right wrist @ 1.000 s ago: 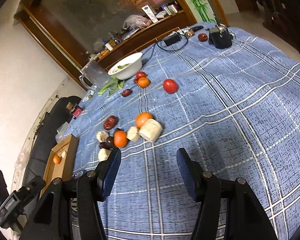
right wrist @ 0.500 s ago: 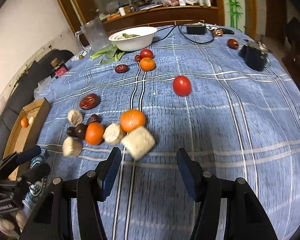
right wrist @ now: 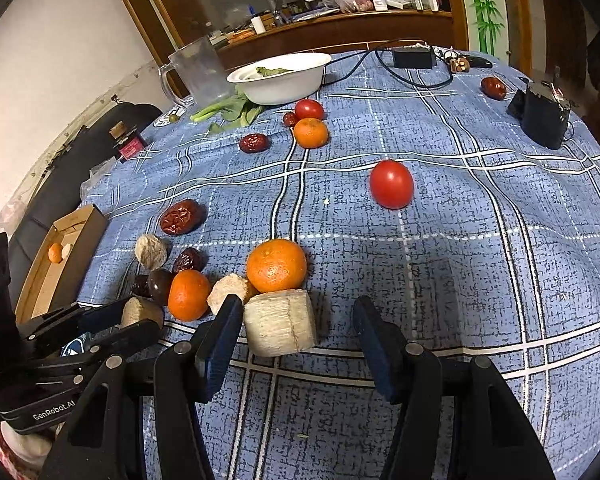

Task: Organize fruits
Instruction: 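Grasp a round beige cake with the left tool while the right tool grasps a beige cylinder, then carry the cake and cylinder into the box and open both tools, then move both open tools back over the fruit row, then grasp a beige cube with the left tool while the right tool grasps a mandarin orange, then carry the cube and orange over the cardboard box with both tools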

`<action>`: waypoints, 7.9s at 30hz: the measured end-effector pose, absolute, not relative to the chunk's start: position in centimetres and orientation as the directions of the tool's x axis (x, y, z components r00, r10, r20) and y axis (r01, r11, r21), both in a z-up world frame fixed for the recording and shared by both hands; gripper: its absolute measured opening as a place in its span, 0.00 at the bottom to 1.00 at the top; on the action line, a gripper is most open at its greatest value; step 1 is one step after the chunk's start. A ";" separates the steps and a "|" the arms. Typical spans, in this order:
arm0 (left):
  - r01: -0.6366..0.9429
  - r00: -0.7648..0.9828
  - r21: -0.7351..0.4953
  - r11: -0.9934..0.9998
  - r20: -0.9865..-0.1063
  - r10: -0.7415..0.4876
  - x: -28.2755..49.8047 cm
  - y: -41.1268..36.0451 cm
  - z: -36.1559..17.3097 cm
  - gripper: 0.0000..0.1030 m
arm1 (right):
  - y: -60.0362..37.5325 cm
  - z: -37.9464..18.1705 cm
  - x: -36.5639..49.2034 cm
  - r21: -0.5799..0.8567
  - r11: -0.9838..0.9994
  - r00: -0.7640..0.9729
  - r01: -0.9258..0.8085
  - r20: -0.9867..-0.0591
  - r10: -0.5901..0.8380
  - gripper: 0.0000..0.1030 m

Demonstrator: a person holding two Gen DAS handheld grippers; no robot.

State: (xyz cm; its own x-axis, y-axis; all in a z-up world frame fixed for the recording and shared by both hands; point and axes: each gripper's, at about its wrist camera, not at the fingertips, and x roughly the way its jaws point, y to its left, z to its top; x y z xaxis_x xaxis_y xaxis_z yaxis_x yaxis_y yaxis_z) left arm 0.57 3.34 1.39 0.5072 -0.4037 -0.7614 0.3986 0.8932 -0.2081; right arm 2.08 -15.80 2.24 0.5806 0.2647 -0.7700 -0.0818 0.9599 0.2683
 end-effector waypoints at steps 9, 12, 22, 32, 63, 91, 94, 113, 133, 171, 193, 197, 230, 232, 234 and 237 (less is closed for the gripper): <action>0.432 0.515 -0.209 0.877 -0.742 -0.430 0.4 3.1 1.5 0.31 | -14.2 2.1 1.5 0.153 0.984 0.599 -0.095 -0.780 0.180 0.40; 0.440 0.526 -0.211 0.873 -0.727 -0.441 0.1 3.2 1.8 0.31 | -14.2 2.1 1.4 0.170 0.981 0.604 -0.095 -0.774 0.192 0.33; 0.447 0.563 -0.207 0.870 -0.690 -0.454 -1.2 3.7 2.6 0.31 | -13.4 3.7 -2.4 0.189 0.979 0.630 -0.071 -0.753 0.191 0.32; 0.386 0.599 -0.313 0.868 -0.630 -0.494 -5.3 9.4 5.4 0.31 | -9.9 8.3 -5.9 0.210 0.968 0.665 -0.137 -0.705 0.247 0.32; -0.107 0.533 -0.146 0.983 -0.843 -0.067 4.0 33.3 3.4 0.32 | 19.3 2.8 7.0 0.223 0.855 0.372 -0.468 -0.828 0.420 0.33; -0.141 0.768 0.005 0.990 -0.630 0.113 -7.8 26.6 13.1 0.77 | 9.8 9.0 -2.3 0.183 0.890 0.607 -0.418 -0.672 0.423 0.51; -0.072 0.782 -0.039 0.997 -0.622 0.032 -9.2 24.2 13.4 0.77 | 7.0 8.9 -3.6 0.189 0.910 0.635 -0.368 -0.664 0.394 0.53; 0.262 0.668 -0.157 0.952 -0.682 -0.296 -7.3 6.3 10.0 0.76 | -17.2 8.1 -10.9 0.300 0.947 0.739 0.112 -0.663 0.122 0.58; 0.094 0.651 -0.144 0.985 -0.740 -0.170 -5.2 12.0 7.4 0.77 | -19.3 6.9 -5.2 0.355 0.930 0.676 0.098 -0.710 0.200 0.57; 0.265 0.582 -0.132 0.955 -0.768 -0.267 5.4 5.0 1.8 0.21 | -15.2 2.2 4.1 0.331 0.943 0.620 -0.010 -0.738 0.266 0.35; 0.103 0.720 -0.252 0.962 -0.649 -0.247 -2.8 17.0 9.6 0.21 | -8.7 9.0 -0.7 0.344 0.924 0.676 -0.168 -0.642 0.362 0.35; 0.015 0.749 -0.235 0.972 -0.642 -0.167 -4.5 22.2 10.6 0.21 | -3.9 10.2 -1.4 0.323 0.909 0.655 -0.264 -0.632 0.414 0.36; -0.203 0.628 -0.086 0.975 -0.776 0.062 -2.8 33.5 5.2 0.21 | 18.6 3.6 1.1 0.212 0.828 0.401 -0.519 -0.795 0.455 0.36; -0.208 0.616 -0.077 0.975 -0.785 0.069 -2.6 33.5 5.1 0.21 | 19.1 3.2 1.3 0.206 0.829 0.398 -0.520 -0.800 0.449 0.36; -0.220 0.607 -0.069 0.973 -0.791 0.081 -2.4 33.6 4.9 0.21 | 19.3 2.9 1.5 0.203 0.830 0.396 -0.519 -0.804 0.444 0.36; -0.223 0.605 -0.072 0.972 -0.792 0.080 -2.3 33.7 5.0 0.23 | 19.4 3.0 1.6 0.206 0.832 0.402 -0.515 -0.799 0.447 0.37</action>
